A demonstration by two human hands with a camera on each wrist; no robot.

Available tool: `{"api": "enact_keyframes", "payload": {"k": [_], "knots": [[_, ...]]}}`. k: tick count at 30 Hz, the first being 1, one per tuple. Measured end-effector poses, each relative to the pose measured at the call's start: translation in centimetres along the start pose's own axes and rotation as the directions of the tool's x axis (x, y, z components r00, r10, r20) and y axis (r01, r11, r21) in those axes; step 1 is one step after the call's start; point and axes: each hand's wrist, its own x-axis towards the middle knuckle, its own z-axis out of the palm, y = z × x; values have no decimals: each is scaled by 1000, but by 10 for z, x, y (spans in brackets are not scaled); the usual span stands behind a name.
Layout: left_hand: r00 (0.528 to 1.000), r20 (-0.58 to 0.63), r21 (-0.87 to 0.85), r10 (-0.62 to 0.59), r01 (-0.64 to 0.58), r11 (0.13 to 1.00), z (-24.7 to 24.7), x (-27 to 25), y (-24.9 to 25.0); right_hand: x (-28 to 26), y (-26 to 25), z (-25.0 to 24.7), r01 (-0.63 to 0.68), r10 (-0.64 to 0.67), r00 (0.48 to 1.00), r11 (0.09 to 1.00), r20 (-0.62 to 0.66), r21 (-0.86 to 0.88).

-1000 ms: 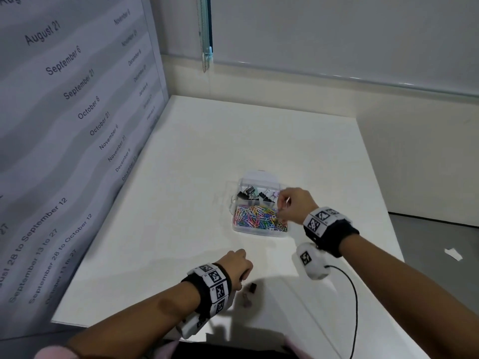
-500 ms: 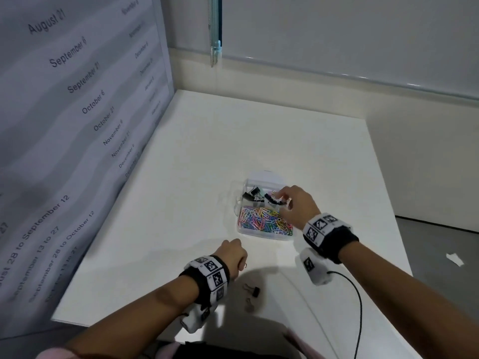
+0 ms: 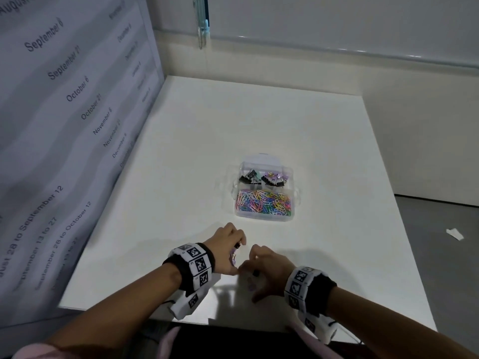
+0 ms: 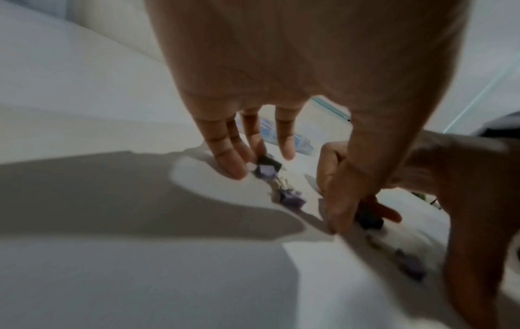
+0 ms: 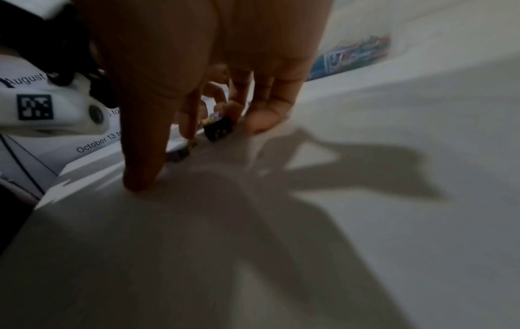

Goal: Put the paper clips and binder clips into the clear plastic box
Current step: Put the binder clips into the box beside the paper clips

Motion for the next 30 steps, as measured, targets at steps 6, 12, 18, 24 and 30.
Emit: {"api": "enact_keyframes", "payload": {"k": [6, 12, 18, 24, 30], "knots": [[999, 26, 16, 40, -41, 999, 4, -4, -5, 3, 4, 4, 139, -110, 974, 981, -200, 138], [997, 70, 130, -17, 8, 991, 0, -6, 6, 4, 5, 8, 113, -99, 970, 992, -224, 52], [996, 26, 375, -83, 67, 925, 2, -8, 14, 9, -10, 1, -84, 69, 991, 987, -113, -137], [994, -23, 328, -105, 107, 939, -12, -4, 2, 21, -6, -16, -216, 233, 959, 969, -163, 118], [975, -59, 0, -215, 216, 976, -35, 1, -7, 23, -4, -26, -317, 334, 937, 936, -105, 152]]}}
